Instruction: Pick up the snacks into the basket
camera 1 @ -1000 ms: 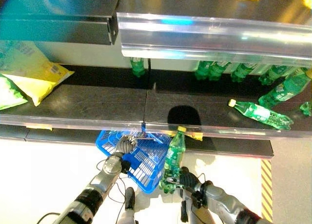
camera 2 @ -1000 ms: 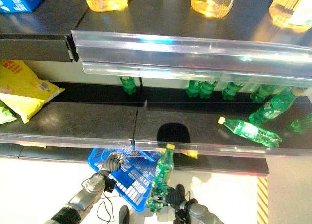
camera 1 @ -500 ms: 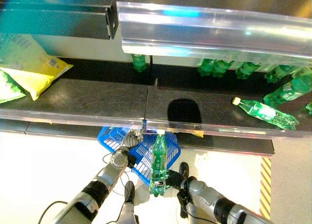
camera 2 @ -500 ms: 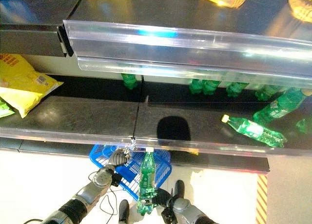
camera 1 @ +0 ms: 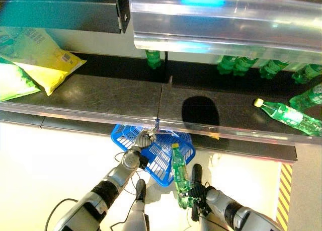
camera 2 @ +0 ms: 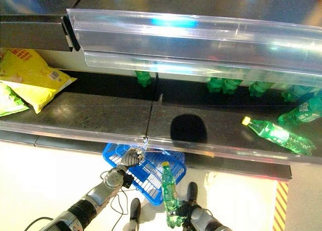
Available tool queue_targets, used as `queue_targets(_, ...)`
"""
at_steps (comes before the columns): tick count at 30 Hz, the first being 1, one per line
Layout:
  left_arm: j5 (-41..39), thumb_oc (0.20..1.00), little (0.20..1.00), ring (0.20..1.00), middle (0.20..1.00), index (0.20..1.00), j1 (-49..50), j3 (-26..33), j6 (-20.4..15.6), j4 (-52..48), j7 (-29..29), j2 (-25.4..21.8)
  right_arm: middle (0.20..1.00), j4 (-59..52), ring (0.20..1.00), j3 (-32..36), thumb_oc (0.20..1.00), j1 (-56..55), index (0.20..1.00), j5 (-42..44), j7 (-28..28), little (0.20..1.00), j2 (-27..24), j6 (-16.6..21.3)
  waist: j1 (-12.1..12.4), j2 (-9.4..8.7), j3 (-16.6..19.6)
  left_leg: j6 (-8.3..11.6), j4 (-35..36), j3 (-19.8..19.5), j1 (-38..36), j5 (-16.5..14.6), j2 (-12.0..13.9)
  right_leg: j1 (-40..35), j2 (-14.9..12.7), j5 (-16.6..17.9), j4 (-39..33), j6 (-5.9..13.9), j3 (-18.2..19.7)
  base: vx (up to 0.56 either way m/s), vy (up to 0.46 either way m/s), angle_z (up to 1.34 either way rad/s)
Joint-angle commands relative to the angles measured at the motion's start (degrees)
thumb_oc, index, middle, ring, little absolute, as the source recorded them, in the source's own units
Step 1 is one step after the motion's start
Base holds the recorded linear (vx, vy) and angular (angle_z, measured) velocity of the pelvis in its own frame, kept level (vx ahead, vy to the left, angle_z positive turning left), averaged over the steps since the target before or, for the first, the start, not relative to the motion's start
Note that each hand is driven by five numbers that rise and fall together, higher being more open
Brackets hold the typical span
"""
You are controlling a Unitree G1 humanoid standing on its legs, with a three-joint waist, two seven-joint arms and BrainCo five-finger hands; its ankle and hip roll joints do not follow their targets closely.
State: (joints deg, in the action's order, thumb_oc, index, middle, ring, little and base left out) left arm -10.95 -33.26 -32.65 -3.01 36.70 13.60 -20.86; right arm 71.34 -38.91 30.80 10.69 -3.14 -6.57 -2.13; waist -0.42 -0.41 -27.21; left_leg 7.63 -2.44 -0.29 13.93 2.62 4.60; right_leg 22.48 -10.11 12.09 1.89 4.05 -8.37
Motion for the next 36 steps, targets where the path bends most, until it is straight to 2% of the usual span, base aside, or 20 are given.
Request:
queue_targets(1,-1.2,0.200,0.200,0.200,0.200,0.200,-7.8,-1.0,-4.5,-9.9,1.7,0.4,0.200,0.0,0.200,-0.1,0.200,1.0,0.200,-3.4,0.0,0.200,4.5,0.9,1.4,1.48,1.5,-0.38,-0.6,-1.6,4.9,1.2,-0.8,2.9,-3.2,-7.6,7.7,7.61,1.9,0.01,0.015,0.03)
queue_targets(13,-2.7,0.200,0.200,0.200,0.200,0.200,-7.8,-1.1,-5.0,-17.3,1.6,0.3,0.200,2.2,0.200,1.5,0.200,3.0,0.200,-6.1,1.4,0.200,4.4,-0.4,1.8,2.46,0.2,-0.81,-3.0,-2.0,7.8,0.5,-1.8,4.3,-3.7,-7.1,7.4,7.57,2.1,0.00,0.007,0.04)
queue_targets(26,-5.0,0.200,0.200,0.200,0.200,0.200,-3.2,-3.7,-6.2,-31.7,-1.9,-1.3,0.200,3.6,0.200,8.2,0.200,18.4,0.200,6.5,4.7,0.200,3.9,-1.4,5.6,4.41,-1.3,-1.35,-5.6,-3.2,12.0,-0.2,-3.9,6.3,-5.1,-7.0,8.0,7.35,2.0,0.00,0.002,0.07)
queue_targets(29,-5.3,0.200,0.200,0.200,0.200,0.200,-0.1,-3.8,-6.5,-36.8,-3.8,-3.7,0.200,2.2,0.200,11.2,0.200,21.4,0.200,13.6,5.5,0.200,2.4,-0.6,6.7,5.00,-1.8,-1.50,-5.8,-3.5,12.5,-0.4,-4.2,6.4,-5.5,-7.2,8.1,7.39,1.8,0.02,0.003,0.05)
queue_targets(36,-4.6,0.200,0.200,0.200,0.200,0.200,3.9,-3.8,-6.8,-41.1,-5.5,-8.3,0.200,2.0,0.200,12.3,0.200,24.2,0.200,15.5,5.8,0.200,1.0,0.1,7.3,4.82,-2.2,-1.81,-7.1,-3.4,13.2,-1.1,-4.5,6.9,-5.7,-7.7,9.0,7.28,2.1,0.01,0.003,0.08)
